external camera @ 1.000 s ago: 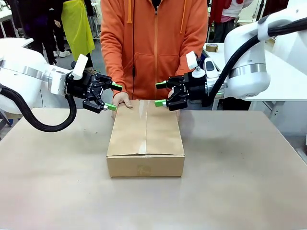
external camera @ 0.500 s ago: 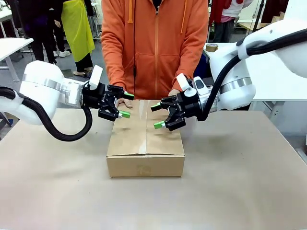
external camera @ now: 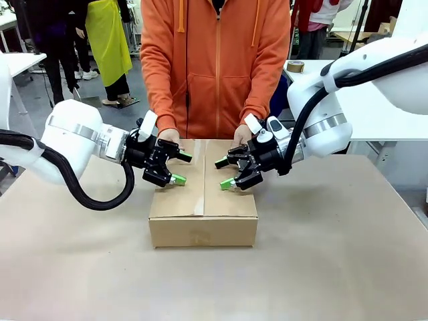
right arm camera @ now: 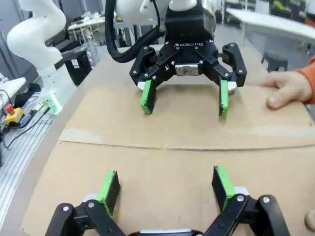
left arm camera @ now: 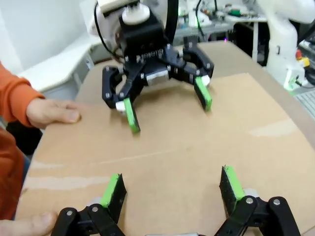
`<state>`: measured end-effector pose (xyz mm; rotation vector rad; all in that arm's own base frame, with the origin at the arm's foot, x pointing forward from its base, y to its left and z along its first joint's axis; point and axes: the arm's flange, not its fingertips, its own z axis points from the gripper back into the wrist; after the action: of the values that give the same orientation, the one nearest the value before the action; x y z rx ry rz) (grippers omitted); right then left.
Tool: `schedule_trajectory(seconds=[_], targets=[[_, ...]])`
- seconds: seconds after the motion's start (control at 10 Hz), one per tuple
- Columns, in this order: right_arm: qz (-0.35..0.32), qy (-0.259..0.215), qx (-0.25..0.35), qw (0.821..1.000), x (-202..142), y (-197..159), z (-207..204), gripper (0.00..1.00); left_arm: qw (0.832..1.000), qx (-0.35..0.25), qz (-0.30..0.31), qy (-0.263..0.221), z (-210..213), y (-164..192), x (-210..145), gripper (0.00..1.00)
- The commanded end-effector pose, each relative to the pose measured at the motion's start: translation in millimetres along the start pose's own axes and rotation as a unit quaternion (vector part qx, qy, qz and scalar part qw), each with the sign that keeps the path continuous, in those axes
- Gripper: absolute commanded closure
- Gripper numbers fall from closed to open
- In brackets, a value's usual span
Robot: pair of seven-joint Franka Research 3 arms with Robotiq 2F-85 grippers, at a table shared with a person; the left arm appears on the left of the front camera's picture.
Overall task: Pack the gift set into the box.
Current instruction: Press and hold the closed box until the human finishes sealing it.
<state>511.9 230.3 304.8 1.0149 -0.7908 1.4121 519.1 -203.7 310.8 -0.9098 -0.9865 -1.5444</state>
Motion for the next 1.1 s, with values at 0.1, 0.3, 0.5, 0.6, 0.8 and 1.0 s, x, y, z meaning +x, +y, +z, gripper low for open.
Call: schedule_trajectory(seconds=[0.1, 0.3, 0.5, 0.6, 0.8, 1.0], targets=[[-0.05, 0.056, -0.01, 0.997, -7.8, -5.4, 14.3, 0.0, 0.997, 0.02, 0.008, 0.077, 5.6, 0.0, -11.8, 0.0], [-0.022, 0.015, -0.003, 1.0, 1.1, -2.5, 8.6, 0.0, 0.996, 0.035, 0.032, 0.079, 13.3, 4.4, -13.4, 0.0], [-0.022, 0.015, -0.003, 1.0, 1.1, -2.5, 8.6, 0.0, 0.999, 0.021, 0.01, 0.037, 8.0, 5.8, 3.1, 0.0], [-0.022, 0.015, -0.003, 1.0, 1.1, -2.5, 8.6, 0.0, 0.999, 0.021, 0.01, 0.037, 8.0, 5.8, 3.1, 0.0], [-0.022, 0.015, -0.003, 1.0, 1.1, -2.5, 8.6, 0.0, 0.999, 0.021, 0.01, 0.037, 8.0, 5.8, 3.1, 0.0], [-0.022, 0.015, -0.003, 1.0, 1.1, -2.5, 8.6, 0.0, 0.999, 0.021, 0.01, 0.037, 8.0, 5.8, 3.1, 0.0]])
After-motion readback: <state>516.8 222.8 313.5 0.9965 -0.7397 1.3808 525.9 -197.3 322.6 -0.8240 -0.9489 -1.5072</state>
